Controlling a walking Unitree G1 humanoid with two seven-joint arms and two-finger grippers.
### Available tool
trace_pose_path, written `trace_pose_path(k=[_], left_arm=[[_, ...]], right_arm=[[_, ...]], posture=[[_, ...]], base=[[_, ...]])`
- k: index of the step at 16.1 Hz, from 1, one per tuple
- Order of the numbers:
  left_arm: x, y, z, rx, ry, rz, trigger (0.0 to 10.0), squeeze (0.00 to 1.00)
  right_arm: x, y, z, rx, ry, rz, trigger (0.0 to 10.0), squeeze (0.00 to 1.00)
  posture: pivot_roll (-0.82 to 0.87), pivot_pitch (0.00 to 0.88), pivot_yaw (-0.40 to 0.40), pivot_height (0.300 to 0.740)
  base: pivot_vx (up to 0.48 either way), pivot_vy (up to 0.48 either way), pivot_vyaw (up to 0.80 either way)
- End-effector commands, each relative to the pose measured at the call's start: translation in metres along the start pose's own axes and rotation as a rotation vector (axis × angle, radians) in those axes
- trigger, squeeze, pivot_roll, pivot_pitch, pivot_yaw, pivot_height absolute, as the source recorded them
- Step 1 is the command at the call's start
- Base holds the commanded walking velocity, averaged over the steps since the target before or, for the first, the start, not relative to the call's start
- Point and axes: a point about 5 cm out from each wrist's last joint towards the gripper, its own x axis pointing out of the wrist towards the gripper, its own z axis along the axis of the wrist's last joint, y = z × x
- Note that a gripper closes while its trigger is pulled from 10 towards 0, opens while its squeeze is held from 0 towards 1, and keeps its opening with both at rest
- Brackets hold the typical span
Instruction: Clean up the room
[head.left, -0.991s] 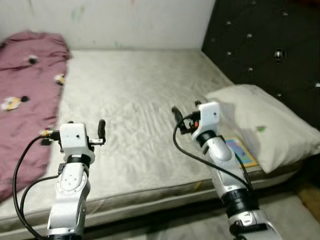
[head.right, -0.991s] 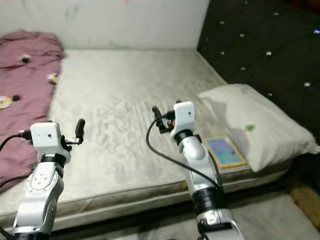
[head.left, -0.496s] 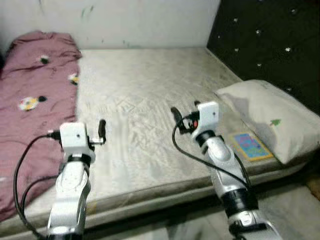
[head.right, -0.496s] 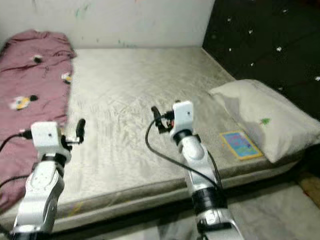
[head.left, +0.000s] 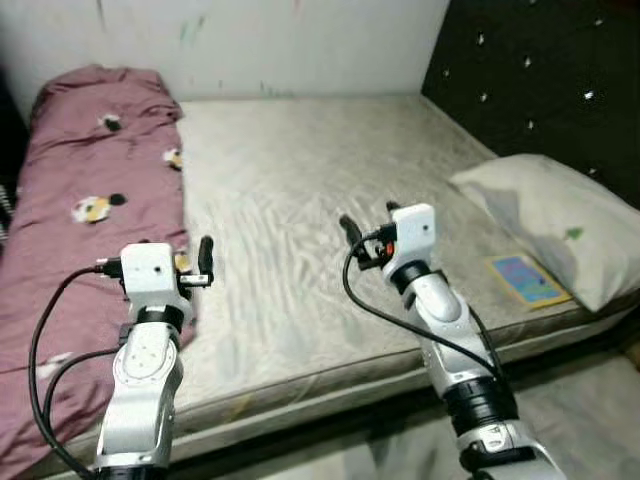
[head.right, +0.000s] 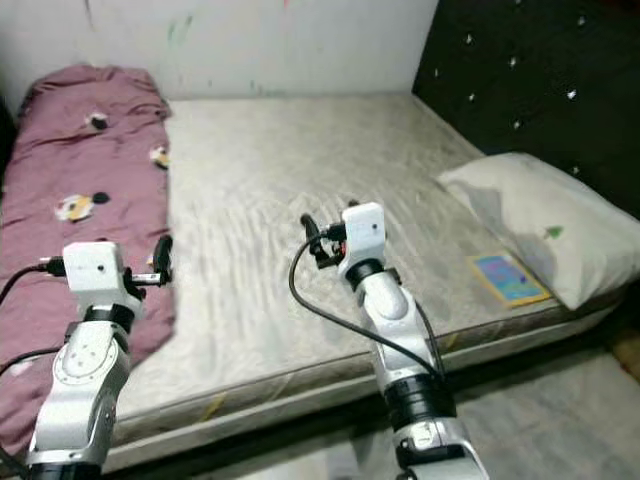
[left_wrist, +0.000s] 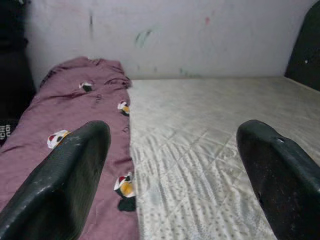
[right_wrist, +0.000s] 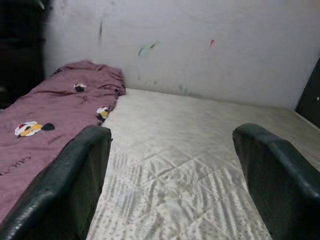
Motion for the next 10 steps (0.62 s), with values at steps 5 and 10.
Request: trace_pose_path(k=[5,10], left_arm=[[0.0,-0.0086,0.0015,-0.003,-0.001,-0.025,10.0,0.0],[0.0011,-0.009,0.0022,-0.003,-0.004,-0.025,10.0,0.0]], right_arm=[[-0.0029,-0.0092,-0.0013,-0.022,0.012,-0.024,10.0,0.0],[-0.0026,-0.0099,-0.0017,-0.022,0.015,-0.026,10.0,0.0]], posture=[[-0.01,0.0,-0.066,0.74],[-0.01,0.0,-0.066,0.74]], base=[[0.0,0.476,0.48],[0.0,0.476,0.66]])
